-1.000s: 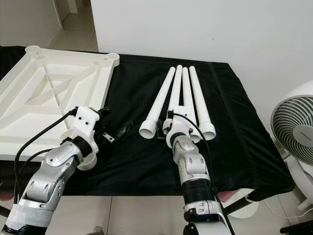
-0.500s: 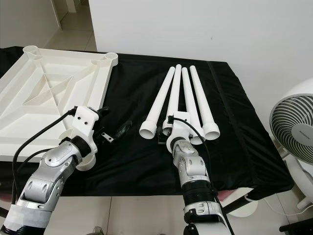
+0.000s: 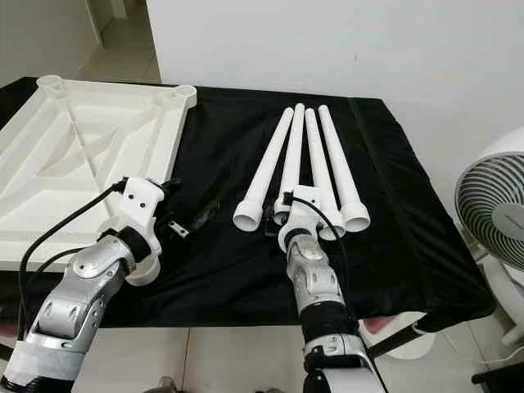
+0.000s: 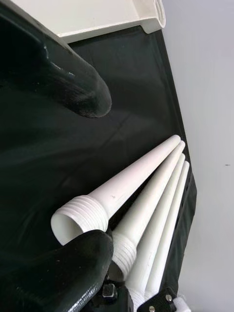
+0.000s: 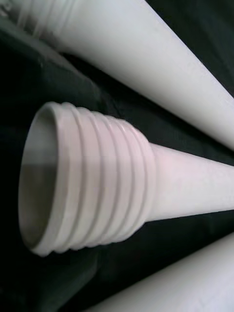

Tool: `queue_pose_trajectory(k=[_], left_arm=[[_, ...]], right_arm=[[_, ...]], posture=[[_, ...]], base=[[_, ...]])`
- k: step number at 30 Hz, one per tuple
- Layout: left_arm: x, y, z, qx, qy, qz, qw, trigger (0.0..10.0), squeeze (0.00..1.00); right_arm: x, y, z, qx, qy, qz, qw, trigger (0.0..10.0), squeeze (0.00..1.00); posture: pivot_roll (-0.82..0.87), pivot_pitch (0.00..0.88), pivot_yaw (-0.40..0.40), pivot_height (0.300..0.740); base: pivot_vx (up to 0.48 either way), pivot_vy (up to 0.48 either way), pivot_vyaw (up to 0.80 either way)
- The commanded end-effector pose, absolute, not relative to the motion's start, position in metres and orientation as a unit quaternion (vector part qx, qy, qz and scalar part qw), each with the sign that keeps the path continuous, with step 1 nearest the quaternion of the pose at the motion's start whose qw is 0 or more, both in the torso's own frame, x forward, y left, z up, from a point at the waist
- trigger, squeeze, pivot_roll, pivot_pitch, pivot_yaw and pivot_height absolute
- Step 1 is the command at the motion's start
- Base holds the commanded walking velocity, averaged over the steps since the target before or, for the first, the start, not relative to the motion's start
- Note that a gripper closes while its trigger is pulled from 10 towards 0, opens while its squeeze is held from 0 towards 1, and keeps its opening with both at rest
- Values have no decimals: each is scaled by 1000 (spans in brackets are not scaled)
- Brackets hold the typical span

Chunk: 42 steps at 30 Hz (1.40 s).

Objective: Building children table

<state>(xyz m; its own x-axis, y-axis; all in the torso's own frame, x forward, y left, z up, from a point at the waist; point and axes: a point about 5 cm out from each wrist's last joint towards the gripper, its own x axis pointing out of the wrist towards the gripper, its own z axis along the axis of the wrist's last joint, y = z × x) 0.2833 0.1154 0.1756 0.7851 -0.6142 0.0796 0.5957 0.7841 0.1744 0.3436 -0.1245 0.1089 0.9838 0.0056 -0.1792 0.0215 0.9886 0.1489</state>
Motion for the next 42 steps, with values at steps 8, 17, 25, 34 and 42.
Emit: queue_pose_trajectory(k=[8,17,25,34,42], left_arm=[[279,115,175,74,-59,-335,937,10000,0],[279,114,174,59,-55,-346,935,10000,0],[283,108,179,10,-49,-391,919,10000,922],[300,98,199,-71,-24,-453,888,10000,176],[330,91,221,-177,22,-460,870,10000,0]], right_arm=[[340,-126,114,81,-6,-3,997,0,0],[326,-131,141,47,-142,0,989,9294,0],[321,-122,144,19,-166,51,985,10000,0],[310,-112,145,-52,-202,138,968,10000,0],[305,-103,145,-82,-210,206,952,10000,0]], posture=[[164,84,-24,740],[158,80,-20,740],[155,76,-24,740],[148,70,-34,740],[139,61,-30,740]], base=[[0,0,0],[0,0,0],[0,0,0],[0,0,0],[0,0,0]])
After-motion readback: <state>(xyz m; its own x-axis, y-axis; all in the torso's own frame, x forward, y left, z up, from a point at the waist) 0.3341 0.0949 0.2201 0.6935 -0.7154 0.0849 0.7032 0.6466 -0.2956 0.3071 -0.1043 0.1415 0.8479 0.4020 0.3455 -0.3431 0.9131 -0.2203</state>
